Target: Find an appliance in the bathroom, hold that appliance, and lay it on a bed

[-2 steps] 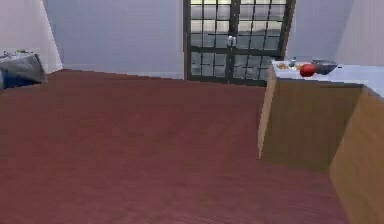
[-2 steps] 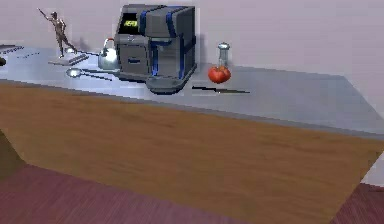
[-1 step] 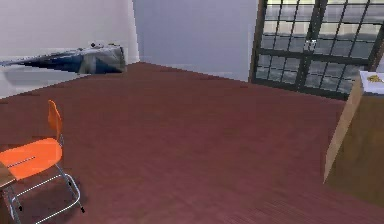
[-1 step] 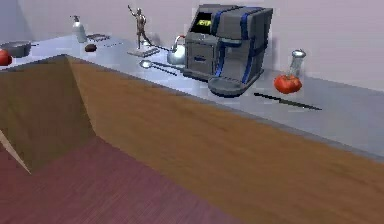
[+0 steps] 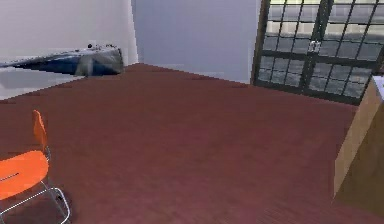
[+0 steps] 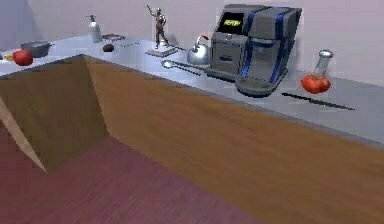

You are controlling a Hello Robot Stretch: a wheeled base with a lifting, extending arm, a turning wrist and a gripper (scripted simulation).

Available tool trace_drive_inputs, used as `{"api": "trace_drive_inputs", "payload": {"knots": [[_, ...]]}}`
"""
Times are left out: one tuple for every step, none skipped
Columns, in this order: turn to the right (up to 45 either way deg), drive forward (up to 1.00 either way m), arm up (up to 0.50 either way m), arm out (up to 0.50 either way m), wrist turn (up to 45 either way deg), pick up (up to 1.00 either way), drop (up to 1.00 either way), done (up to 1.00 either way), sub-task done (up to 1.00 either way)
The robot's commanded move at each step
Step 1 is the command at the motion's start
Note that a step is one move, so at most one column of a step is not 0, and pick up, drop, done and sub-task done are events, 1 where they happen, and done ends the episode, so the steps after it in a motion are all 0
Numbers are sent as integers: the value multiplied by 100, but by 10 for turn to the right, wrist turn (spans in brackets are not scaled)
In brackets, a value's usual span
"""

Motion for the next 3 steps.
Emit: {"api": "trace_drive_inputs", "payload": {"knots": [[-90, 0, 0, 0, 0, 0, 0, 0, 0], [0, 100, 0, 0, 0, 0, 0, 0, 0], [-60, 0, 0, 0, 0, 0, 0, 0, 0]]}}
